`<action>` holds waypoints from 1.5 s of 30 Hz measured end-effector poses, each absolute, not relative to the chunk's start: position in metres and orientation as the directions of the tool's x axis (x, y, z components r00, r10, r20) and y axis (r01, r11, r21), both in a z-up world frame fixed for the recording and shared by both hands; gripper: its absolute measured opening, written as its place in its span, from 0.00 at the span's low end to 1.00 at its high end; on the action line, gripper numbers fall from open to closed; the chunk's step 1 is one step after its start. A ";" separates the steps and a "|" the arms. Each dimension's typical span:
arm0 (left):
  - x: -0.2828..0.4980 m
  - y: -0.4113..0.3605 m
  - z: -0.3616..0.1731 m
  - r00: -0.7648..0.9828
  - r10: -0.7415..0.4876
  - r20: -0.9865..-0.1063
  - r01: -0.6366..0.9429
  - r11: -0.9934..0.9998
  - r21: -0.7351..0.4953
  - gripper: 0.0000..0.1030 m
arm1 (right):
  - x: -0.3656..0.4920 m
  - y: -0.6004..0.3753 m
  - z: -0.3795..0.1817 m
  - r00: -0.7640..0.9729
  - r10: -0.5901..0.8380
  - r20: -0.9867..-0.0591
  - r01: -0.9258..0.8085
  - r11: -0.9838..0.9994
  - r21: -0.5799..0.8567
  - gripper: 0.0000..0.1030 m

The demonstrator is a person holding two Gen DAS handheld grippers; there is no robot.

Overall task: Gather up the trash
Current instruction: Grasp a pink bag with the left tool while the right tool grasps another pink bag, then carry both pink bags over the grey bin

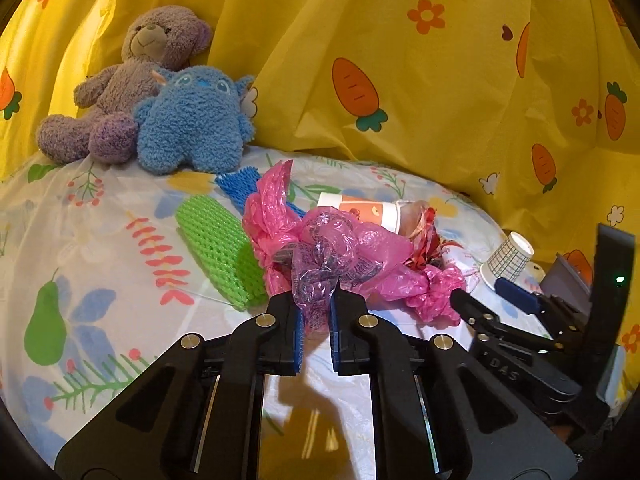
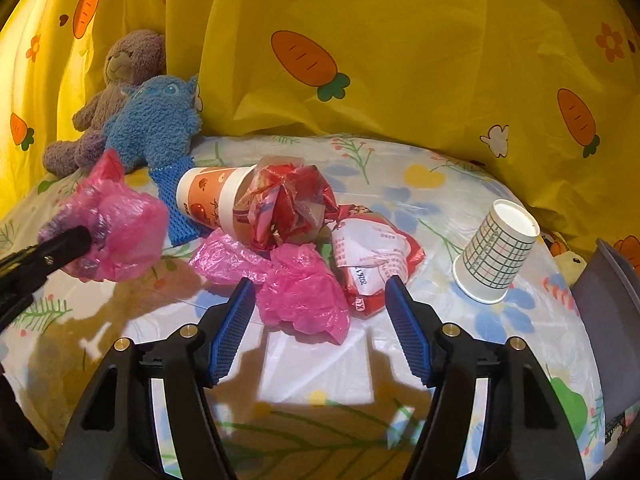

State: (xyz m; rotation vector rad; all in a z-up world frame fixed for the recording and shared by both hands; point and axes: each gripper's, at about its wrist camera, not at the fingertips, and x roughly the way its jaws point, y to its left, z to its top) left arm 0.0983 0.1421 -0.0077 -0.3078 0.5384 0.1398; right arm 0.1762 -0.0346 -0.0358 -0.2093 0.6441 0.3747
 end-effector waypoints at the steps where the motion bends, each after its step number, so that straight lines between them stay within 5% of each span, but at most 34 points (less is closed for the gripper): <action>1: 0.095 0.144 -0.005 0.856 0.054 -0.513 -0.214 0.942 -0.257 0.09 | 0.179 -0.033 -0.038 0.729 0.276 -0.626 -0.406 0.911 -0.072 0.57; 11: 0.084 0.141 0.001 0.866 0.040 -0.499 -0.200 0.941 -0.272 0.09 | 0.184 -0.031 -0.045 0.689 0.302 -0.659 -0.451 0.890 -0.064 0.24; 26: 0.076 0.099 0.011 0.878 -0.031 -0.477 -0.101 0.964 -0.248 0.09 | 0.099 -0.098 0.003 0.780 0.373 -0.503 -0.439 0.898 -0.015 0.24; 34: 0.075 0.067 0.018 0.864 -0.204 -0.460 0.052 0.945 -0.322 0.09 | 0.080 -0.139 0.015 0.831 0.314 -0.460 -0.363 0.932 -0.021 0.24; 45: 0.081 0.022 0.034 0.859 -0.272 -0.433 0.156 0.946 -0.286 0.09 | 0.074 -0.192 0.024 0.878 0.232 -0.419 -0.260 0.965 -0.010 0.24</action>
